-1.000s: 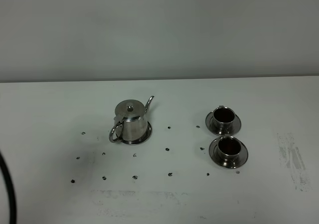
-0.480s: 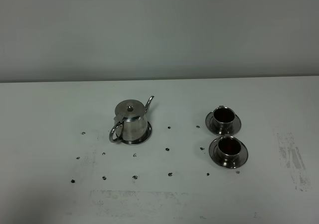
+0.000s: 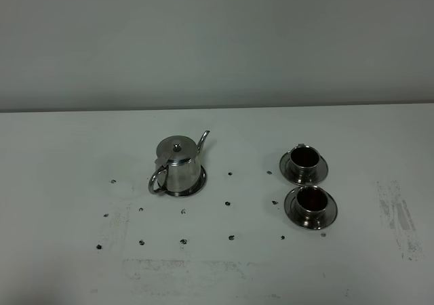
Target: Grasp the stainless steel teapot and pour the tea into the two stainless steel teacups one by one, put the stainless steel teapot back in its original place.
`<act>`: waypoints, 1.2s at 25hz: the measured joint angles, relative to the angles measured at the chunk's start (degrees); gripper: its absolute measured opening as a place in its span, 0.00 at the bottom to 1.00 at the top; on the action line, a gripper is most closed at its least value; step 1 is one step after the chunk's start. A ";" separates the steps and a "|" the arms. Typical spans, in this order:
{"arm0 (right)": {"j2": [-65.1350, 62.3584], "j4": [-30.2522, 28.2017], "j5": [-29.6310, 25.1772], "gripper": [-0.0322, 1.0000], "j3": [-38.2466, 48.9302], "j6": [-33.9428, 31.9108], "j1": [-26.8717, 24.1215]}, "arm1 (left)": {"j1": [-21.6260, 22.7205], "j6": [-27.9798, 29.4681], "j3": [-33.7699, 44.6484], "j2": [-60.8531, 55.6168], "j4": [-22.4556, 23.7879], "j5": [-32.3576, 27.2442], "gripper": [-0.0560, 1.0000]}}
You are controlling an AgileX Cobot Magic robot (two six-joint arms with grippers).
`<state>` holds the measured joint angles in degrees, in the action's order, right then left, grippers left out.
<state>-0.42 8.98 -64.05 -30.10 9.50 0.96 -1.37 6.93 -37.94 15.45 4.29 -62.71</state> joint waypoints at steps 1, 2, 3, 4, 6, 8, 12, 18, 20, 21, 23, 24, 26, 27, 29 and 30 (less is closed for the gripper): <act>0.00 0.00 0.00 0.36 0.00 0.00 0.00 | 0.05 0.00 1.60 -1.67 -0.05 0.67 0.41; 0.00 0.00 0.00 0.36 0.00 0.00 0.00 | 0.07 0.00 2.85 -3.40 -0.05 1.23 0.41; 0.00 0.00 0.00 0.36 0.00 0.00 0.00 | 0.07 0.00 4.19 -4.84 -0.05 1.42 0.41; 0.00 0.00 0.00 0.36 0.00 0.00 0.00 | 0.07 0.00 5.42 -6.50 -0.05 1.76 0.41; 0.00 0.00 0.00 0.36 0.00 0.00 0.00 | 0.07 0.00 7.84 -9.61 -0.11 2.70 0.41; 0.00 0.00 0.00 0.36 0.00 0.00 0.00 | 0.07 0.00 10.22 -12.09 -0.11 3.02 0.41; 0.00 0.00 0.00 0.36 0.00 0.00 0.00 | 0.07 -0.02 11.82 -15.52 -0.17 1.89 0.41; 0.00 0.00 0.00 0.36 0.00 -0.31 0.00 | 0.07 -0.07 11.82 -15.72 -0.17 1.83 0.41; 0.00 0.00 0.00 0.36 0.00 -0.31 0.00 | 0.07 -0.07 11.82 -15.72 -0.17 1.77 0.41; 0.00 0.00 0.00 0.36 0.00 -0.37 0.00 | 0.07 -0.07 11.82 -15.72 -0.17 1.77 0.41; 0.00 0.00 0.00 0.36 0.00 -0.43 0.00 | 0.07 -0.07 11.82 -15.72 -0.17 1.77 0.41; 0.00 0.00 0.00 0.36 0.00 -0.43 0.00 | 0.07 -0.07 11.82 -15.72 -0.17 1.77 0.41; 0.00 0.00 0.00 0.36 0.00 -0.43 0.00 | 0.07 -0.07 11.82 -15.72 -0.17 1.77 0.41; 0.00 0.00 0.00 0.36 0.00 -0.43 0.00 | 0.07 -0.07 11.82 -15.72 -0.17 1.77 0.41; 0.00 0.00 0.00 0.36 0.00 -0.43 0.00 | 0.07 -0.07 11.82 -15.72 -0.17 1.77 0.41; 0.00 0.00 0.00 0.36 0.00 -0.43 0.00 | 0.07 -0.07 11.82 -15.72 -0.17 1.77 0.41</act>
<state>-0.42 8.98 -64.05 -30.10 9.07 0.96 -1.30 6.86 -26.12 -0.26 4.12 -60.95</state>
